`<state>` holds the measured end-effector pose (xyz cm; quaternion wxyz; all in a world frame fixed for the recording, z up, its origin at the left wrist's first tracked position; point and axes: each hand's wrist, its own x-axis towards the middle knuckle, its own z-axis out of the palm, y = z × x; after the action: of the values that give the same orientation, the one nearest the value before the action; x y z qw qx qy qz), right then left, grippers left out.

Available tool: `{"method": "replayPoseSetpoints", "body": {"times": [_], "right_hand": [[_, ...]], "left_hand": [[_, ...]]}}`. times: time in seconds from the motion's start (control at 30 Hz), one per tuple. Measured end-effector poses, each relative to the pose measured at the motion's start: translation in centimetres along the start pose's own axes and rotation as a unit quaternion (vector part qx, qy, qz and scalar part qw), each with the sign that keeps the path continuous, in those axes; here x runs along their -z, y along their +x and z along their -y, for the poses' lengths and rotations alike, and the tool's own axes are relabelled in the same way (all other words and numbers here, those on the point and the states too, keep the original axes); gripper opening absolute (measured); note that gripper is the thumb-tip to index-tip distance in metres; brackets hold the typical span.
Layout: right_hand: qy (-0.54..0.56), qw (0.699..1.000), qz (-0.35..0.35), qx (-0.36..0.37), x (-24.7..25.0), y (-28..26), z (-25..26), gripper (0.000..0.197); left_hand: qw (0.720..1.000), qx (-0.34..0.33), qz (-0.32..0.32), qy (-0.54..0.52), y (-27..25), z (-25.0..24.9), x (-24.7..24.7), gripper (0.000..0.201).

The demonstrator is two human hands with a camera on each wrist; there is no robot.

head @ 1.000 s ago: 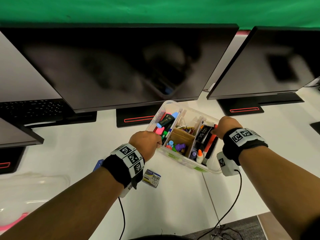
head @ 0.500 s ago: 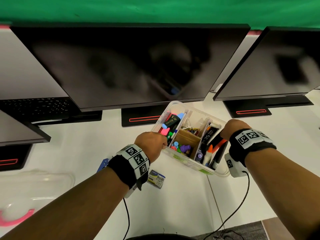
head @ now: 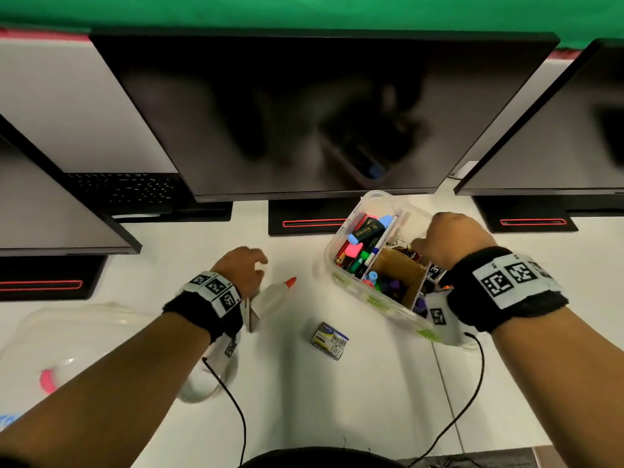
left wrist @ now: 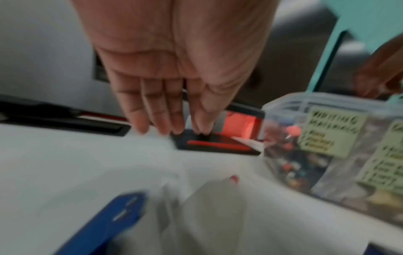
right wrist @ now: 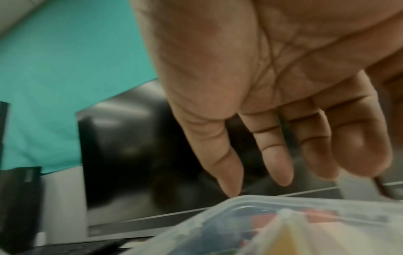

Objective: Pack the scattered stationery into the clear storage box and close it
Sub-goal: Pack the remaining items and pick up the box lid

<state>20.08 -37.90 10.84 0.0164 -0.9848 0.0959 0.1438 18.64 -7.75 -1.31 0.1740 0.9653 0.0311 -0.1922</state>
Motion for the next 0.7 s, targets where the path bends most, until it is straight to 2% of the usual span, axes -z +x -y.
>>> {"method": "replayPoseSetpoints", "body": {"times": [0.07,0.13,0.2,0.27,0.37,0.43,0.53,0.63,0.7], "right_hand": [[0.032,0.998,0.013,0.045,0.0,-1.6,2.5,0.027],[0.08,0.992,0.018,0.097,-0.4,-2.9,4.6,0.022],[0.13,0.98,0.016,0.152,-1.3,-3.8,6.3,0.009],[0.145,0.97,0.022,0.192,-2.4,-4.4,7.8,0.008],[0.071,0.965,0.061,0.244,-4.8,-4.8,9.5,0.016],[0.033,0.96,0.096,0.26,-6.7,-4.8,10.2,0.022],[-0.002,0.957,0.131,0.257,-9.4,-4.7,10.0,0.028],[-0.019,0.959,0.153,0.237,-11.2,-4.4,9.3,0.042],[0.033,0.957,0.171,0.233,-11.6,-4.5,8.8,0.053]], "left_hand": [[0.997,0.046,0.058,0.036,-0.2,2.0,-0.7,0.033],[0.995,0.057,0.074,0.044,-0.5,2.8,-1.5,0.035],[0.996,0.027,0.073,0.051,-0.7,2.6,-2.4,0.039],[0.995,-0.012,0.071,0.068,-0.6,1.6,-3.5,0.045],[0.989,-0.03,0.091,0.113,-0.5,0.1,-5.1,0.059],[0.984,-0.036,0.092,0.147,-0.8,-0.4,-5.8,0.061],[0.987,-0.047,0.089,0.127,-1.5,-0.5,-5.9,0.058],[0.994,-0.061,0.076,0.039,-2.4,-0.4,-5.4,0.056],[0.992,-0.08,0.087,-0.04,-3.4,-0.7,-4.8,0.054]]}}
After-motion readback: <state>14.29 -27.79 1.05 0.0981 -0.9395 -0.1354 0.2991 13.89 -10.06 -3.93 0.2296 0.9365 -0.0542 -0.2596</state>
